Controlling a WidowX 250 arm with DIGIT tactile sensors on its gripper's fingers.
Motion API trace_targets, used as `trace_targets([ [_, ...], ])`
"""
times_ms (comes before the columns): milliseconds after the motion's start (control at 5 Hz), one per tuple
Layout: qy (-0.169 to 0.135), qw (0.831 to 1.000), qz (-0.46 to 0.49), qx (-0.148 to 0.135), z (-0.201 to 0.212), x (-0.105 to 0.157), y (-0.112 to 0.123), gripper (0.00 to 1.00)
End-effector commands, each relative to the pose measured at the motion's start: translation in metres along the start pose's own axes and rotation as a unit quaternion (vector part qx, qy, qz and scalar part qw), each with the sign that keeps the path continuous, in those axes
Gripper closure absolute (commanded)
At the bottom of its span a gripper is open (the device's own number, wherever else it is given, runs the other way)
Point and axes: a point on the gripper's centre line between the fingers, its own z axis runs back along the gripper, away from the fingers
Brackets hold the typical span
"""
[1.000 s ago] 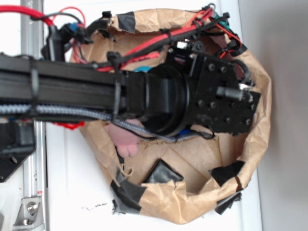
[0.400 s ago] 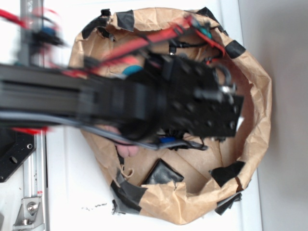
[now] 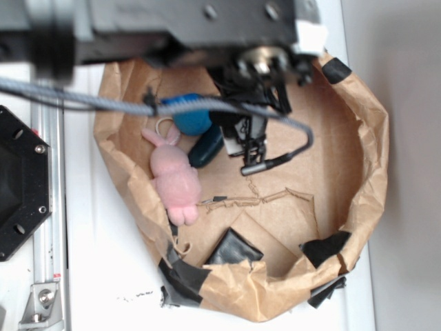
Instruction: Grab the plastic pickle.
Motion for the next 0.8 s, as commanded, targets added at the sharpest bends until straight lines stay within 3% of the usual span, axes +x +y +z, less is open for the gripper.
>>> trace_targets([
  [0,-0.003,0.995,0.094,-0.043,-0.040,-0.010,-0.009,0.00],
  [200,0.020,0.990,0.122,-0.063,-0.061,-0.014,-0.021,0.00],
  [400,0.063,0.984,0.151,-0.065,-0.092,-0.015,-0.023,0.00],
  [600,0.080,0.982,0.152,-0.077,-0.097,-0.018,-0.028,0.22],
])
